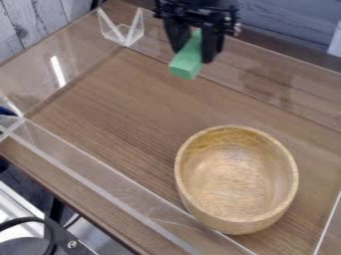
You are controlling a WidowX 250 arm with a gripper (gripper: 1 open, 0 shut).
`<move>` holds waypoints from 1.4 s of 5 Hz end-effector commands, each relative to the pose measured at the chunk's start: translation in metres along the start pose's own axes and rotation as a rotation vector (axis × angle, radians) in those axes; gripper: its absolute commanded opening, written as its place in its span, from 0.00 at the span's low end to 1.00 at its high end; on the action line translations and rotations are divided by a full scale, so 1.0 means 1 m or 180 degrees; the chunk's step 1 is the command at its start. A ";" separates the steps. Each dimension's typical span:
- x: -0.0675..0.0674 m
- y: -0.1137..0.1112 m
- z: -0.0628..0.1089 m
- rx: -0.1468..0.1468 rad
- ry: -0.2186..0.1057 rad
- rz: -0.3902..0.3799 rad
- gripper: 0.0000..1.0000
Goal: Put the green block in the brown bowl
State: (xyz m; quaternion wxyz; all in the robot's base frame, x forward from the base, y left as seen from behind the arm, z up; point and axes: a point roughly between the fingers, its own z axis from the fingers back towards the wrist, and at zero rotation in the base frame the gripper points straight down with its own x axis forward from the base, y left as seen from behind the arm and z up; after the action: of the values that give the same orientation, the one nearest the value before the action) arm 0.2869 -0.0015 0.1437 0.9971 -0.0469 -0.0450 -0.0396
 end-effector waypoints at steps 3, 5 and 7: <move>-0.028 -0.097 -0.033 -0.0060 0.0051 -0.0458 0.00; -0.044 -0.125 -0.060 -0.0059 0.0200 -0.0612 0.00; -0.052 -0.114 -0.084 -0.0016 0.0353 -0.0580 0.00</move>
State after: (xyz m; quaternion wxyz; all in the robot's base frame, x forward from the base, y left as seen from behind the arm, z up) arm 0.2314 -0.1204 0.0632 0.9900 -0.0423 0.0122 -0.1342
